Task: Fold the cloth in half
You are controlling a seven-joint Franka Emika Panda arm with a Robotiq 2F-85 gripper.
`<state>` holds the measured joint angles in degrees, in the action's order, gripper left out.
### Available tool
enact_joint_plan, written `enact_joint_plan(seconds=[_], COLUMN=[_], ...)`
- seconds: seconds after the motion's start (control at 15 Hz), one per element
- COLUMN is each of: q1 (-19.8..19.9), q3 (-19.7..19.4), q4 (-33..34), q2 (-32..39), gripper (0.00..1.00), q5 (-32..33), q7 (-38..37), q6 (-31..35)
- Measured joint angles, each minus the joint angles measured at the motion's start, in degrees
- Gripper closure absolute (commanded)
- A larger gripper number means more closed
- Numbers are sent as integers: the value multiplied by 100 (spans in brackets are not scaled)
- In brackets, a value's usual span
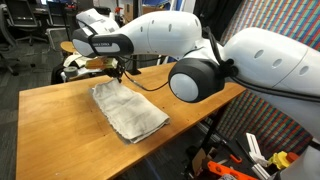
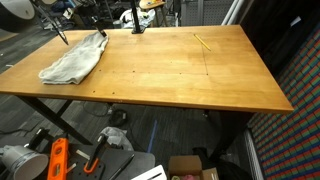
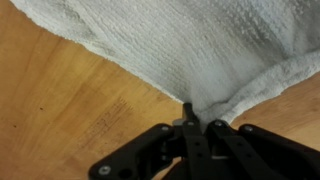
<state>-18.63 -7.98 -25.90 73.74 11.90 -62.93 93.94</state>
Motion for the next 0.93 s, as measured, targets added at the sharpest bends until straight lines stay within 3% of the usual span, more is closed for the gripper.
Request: enact_joint_plan(seconds=[0.93], q1=[9], q3=[-75], q4=[-5], q2=[-26], gripper=[93], q5=[23], q7=[-873], q6=[75])
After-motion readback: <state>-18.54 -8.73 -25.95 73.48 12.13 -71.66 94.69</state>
